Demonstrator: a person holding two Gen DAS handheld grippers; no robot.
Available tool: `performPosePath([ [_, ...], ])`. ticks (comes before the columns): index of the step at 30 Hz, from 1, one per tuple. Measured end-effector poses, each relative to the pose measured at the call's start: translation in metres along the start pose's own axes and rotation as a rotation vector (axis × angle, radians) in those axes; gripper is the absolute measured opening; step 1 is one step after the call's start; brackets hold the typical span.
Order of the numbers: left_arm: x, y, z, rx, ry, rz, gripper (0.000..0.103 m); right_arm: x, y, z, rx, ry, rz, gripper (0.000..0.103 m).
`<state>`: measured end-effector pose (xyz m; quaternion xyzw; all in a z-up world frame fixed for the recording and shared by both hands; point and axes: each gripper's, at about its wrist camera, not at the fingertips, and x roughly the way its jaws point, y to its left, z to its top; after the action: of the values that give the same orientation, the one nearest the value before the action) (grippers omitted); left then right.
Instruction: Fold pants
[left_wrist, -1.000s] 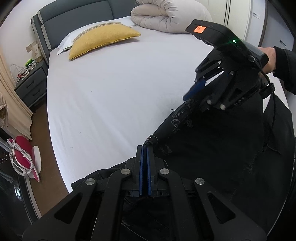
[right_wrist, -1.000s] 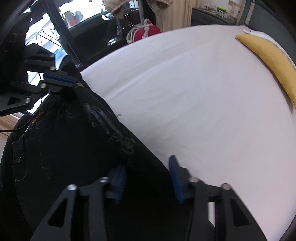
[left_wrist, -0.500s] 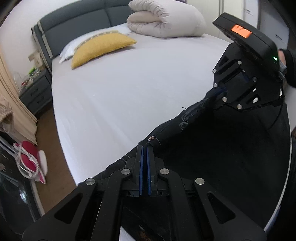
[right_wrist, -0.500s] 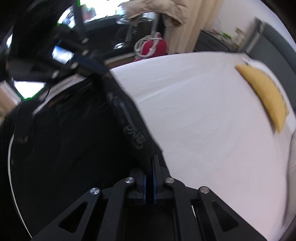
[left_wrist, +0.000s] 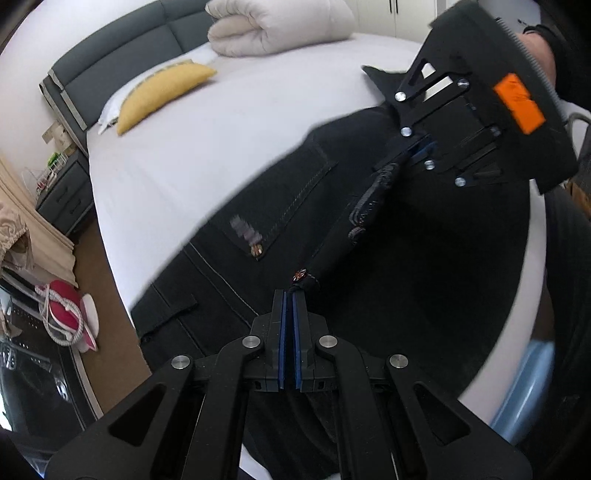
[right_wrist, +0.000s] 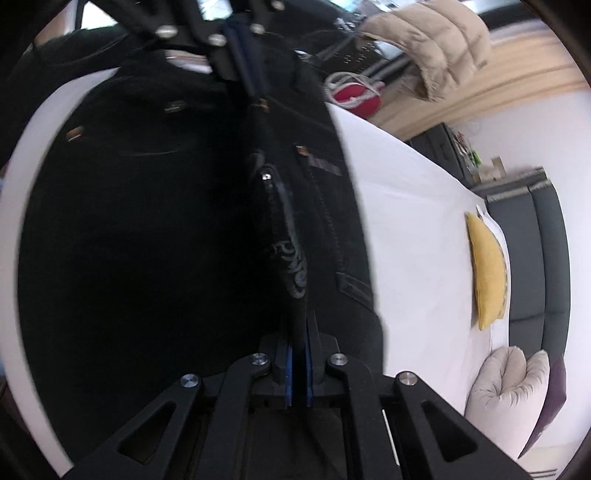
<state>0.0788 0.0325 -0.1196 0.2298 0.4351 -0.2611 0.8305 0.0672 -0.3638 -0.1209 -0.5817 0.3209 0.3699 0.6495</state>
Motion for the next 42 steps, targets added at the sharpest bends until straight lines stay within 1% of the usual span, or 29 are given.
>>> performPosePath([
  [2, -0.001, -0.014, -0.01, 0.014, 0.009, 0.002, 0.002, 0.001, 0.01, 0.001, -0.017, 0.007, 0.01, 0.005],
  [5, -0.004, -0.037, -0.022, 0.054, 0.014, 0.018, 0.002, -0.001, 0.032, -0.003, -0.073, 0.032, -0.012, 0.005],
  [8, -0.009, -0.052, -0.037, 0.051, 0.019, 0.005, 0.002, -0.005, 0.055, -0.002, -0.116, 0.047, -0.034, 0.005],
  [14, -0.011, -0.078, -0.055, 0.076, 0.033, -0.012, 0.002, -0.015, 0.088, -0.007, -0.147, 0.056, -0.061, 0.005],
  [17, -0.014, -0.087, -0.062, 0.095, 0.037, -0.016, 0.002, -0.016, 0.095, -0.008, -0.144, 0.068, -0.078, 0.005],
  [22, -0.018, -0.089, -0.067, 0.137, 0.038, -0.029, 0.002, -0.018, 0.099, -0.001, -0.135, 0.087, -0.112, 0.005],
  [27, -0.017, -0.074, -0.056, 0.154, 0.046, -0.039, 0.002, -0.019, 0.104, 0.008, -0.121, 0.106, -0.141, 0.005],
  [30, -0.018, -0.072, -0.057, 0.157, 0.05, -0.046, 0.002, -0.014, 0.104, 0.011, -0.125, 0.12, -0.154, 0.005],
  [35, -0.017, -0.074, -0.054, 0.163, 0.06, -0.052, 0.002, -0.018, 0.116, 0.016, -0.119, 0.122, -0.151, 0.005],
  [37, -0.011, -0.074, -0.051, 0.163, 0.064, -0.045, 0.002, -0.016, 0.118, 0.02, -0.121, 0.126, -0.154, 0.005],
  [42, 0.005, -0.071, -0.049, 0.134, 0.068, -0.055, 0.002, -0.01, 0.126, 0.017, -0.11, 0.133, -0.144, 0.006],
])
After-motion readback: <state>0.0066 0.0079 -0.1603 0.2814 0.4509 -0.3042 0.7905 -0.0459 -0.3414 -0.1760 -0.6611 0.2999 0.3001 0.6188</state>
